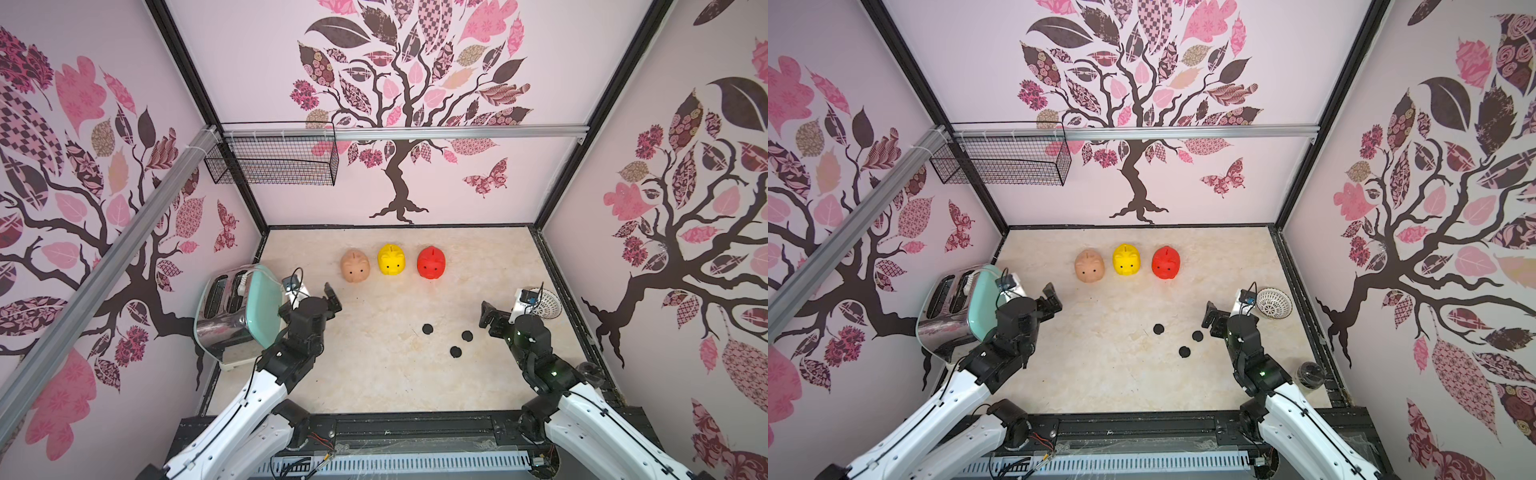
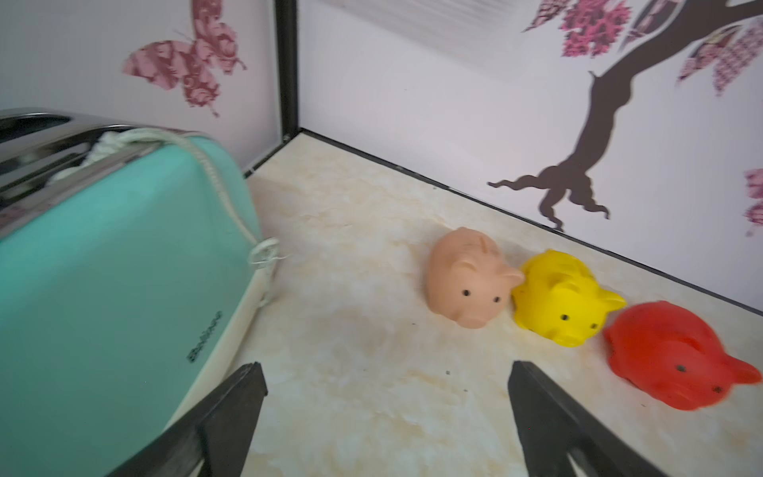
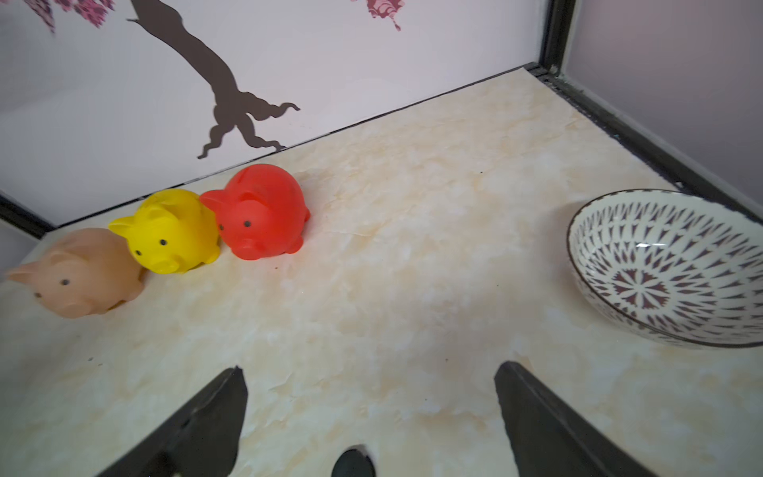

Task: Open piggy banks
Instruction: Adjust the piggy bank at the center of the board, then move the lid to the center of the board.

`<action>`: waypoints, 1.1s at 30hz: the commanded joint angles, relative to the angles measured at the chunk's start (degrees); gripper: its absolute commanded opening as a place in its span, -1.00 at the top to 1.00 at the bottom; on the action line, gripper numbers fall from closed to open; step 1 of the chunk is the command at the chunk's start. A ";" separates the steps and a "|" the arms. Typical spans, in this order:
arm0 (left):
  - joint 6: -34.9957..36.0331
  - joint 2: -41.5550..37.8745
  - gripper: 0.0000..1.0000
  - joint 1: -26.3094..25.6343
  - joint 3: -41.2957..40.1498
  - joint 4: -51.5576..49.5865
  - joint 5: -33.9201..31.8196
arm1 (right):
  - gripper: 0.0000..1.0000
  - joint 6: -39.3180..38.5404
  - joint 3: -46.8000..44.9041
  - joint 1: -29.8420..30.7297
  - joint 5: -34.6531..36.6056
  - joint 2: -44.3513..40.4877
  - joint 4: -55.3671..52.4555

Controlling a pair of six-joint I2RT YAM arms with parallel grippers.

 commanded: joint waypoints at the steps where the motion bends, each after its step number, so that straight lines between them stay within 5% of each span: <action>1: 10.27 -0.12 -0.96 2.15 -6.29 10.13 -2.81 | -0.99 -9.97 0.20 -0.64 10.68 4.72 11.16; 4: 13.21 3.62 -0.96 6.93 -8.20 12.44 -6.34 | -0.99 -14.80 -1.74 -3.20 9.76 10.10 20.00; 10: 20.19 8.96 -0.97 15.87 -20.54 37.42 6.13 | -0.99 -19.19 -6.03 -8.50 2.60 22.36 37.82; 16: 22.43 15.77 -0.97 19.37 -18.22 41.33 15.02 | -0.99 -12.39 -8.12 -19.51 -10.98 30.36 48.69; 33: 26.32 31.02 -0.97 22.92 -11.74 49.15 25.22 | -0.99 -18.38 -2.23 -20.51 -16.53 39.10 50.49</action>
